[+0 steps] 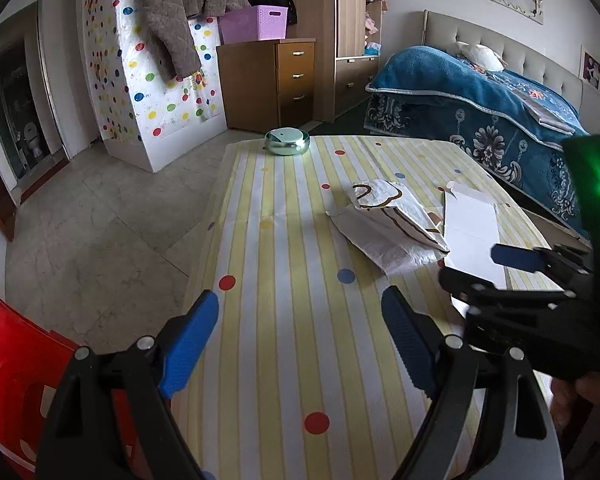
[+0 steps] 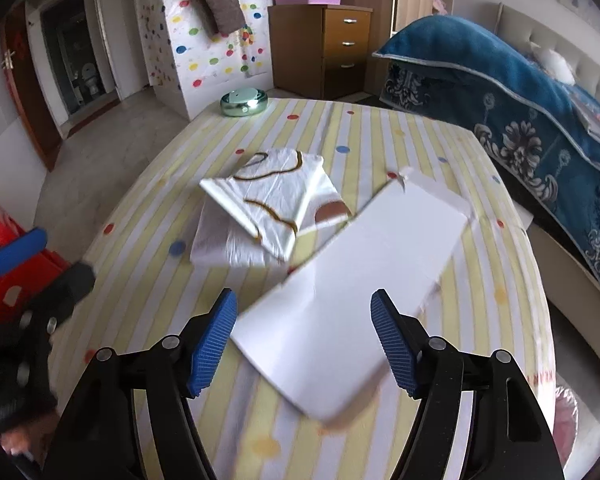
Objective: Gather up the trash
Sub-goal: 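Move both tools back over the table toward the plastic bag and cardboard strip, then grasp the white striped plastic bag with the left tool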
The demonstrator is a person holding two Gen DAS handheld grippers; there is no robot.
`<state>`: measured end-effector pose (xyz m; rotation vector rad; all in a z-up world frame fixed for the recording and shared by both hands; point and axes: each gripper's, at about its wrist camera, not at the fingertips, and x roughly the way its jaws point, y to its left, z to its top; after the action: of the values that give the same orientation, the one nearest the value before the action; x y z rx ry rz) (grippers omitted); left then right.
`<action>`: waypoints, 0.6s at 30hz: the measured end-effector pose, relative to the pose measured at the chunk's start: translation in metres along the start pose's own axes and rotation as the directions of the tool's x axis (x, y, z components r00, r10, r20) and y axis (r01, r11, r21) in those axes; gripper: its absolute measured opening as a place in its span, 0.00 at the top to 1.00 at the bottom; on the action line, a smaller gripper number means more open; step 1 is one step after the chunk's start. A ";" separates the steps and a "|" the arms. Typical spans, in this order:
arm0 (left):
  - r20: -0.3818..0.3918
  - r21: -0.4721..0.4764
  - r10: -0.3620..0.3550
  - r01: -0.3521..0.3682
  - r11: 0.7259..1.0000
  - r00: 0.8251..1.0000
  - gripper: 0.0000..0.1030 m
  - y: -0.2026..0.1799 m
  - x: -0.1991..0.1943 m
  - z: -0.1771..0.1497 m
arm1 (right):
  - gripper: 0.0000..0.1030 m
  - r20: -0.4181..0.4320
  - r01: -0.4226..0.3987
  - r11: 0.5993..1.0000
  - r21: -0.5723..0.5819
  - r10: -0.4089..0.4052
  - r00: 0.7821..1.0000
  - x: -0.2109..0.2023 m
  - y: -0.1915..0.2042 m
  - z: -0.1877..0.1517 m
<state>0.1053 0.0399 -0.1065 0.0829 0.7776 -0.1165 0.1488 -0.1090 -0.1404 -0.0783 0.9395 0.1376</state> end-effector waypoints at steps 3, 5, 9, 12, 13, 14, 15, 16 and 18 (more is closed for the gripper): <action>-0.003 0.002 0.000 0.000 1.000 1.000 0.21 0.000 0.000 -0.001 | 0.32 -0.026 0.033 0.999 -0.014 -0.033 0.999 0.008 0.004 0.008; -0.003 0.004 -0.001 0.001 1.000 1.000 0.21 -0.001 -0.001 0.000 | 0.32 -0.044 0.051 0.998 -0.028 -0.052 0.998 0.010 0.005 0.009; -0.003 0.011 -0.013 0.013 1.000 1.000 0.21 -0.005 -0.003 0.000 | 0.32 -0.062 0.080 0.996 -0.038 -0.082 0.995 0.006 -0.004 0.001; -0.002 0.026 -0.031 0.031 0.999 1.000 0.21 -0.014 -0.004 0.003 | 0.32 -0.073 0.099 0.995 -0.021 -0.100 0.992 -0.001 -0.018 -0.008; -0.005 0.030 -0.037 0.037 0.999 0.999 0.21 -0.017 -0.003 0.004 | 0.32 -0.075 0.102 0.995 -0.016 -0.102 0.992 -0.001 -0.022 -0.010; -0.009 0.033 -0.045 0.046 0.998 0.999 0.21 -0.021 -0.001 0.006 | 0.32 -0.077 0.099 0.995 0.014 -0.098 0.992 -0.005 -0.033 -0.014; -0.013 0.034 -0.055 0.055 0.998 0.998 0.21 -0.025 0.001 0.008 | 0.32 -0.077 0.094 0.995 0.020 -0.092 0.993 -0.006 -0.035 -0.015; -0.015 0.036 -0.062 0.062 0.997 0.998 0.21 -0.028 0.002 0.010 | 0.32 -0.075 0.088 0.996 0.030 -0.086 0.993 -0.007 -0.039 -0.016; -0.018 0.041 -0.073 0.073 0.996 0.997 0.21 -0.037 0.006 0.016 | 0.32 -0.063 0.073 0.996 0.050 -0.069 0.996 -0.012 -0.047 -0.017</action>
<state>0.1158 0.0010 -0.1007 0.0951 0.7952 -0.2016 0.1354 -0.1587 -0.1398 -0.0681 0.9998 0.0452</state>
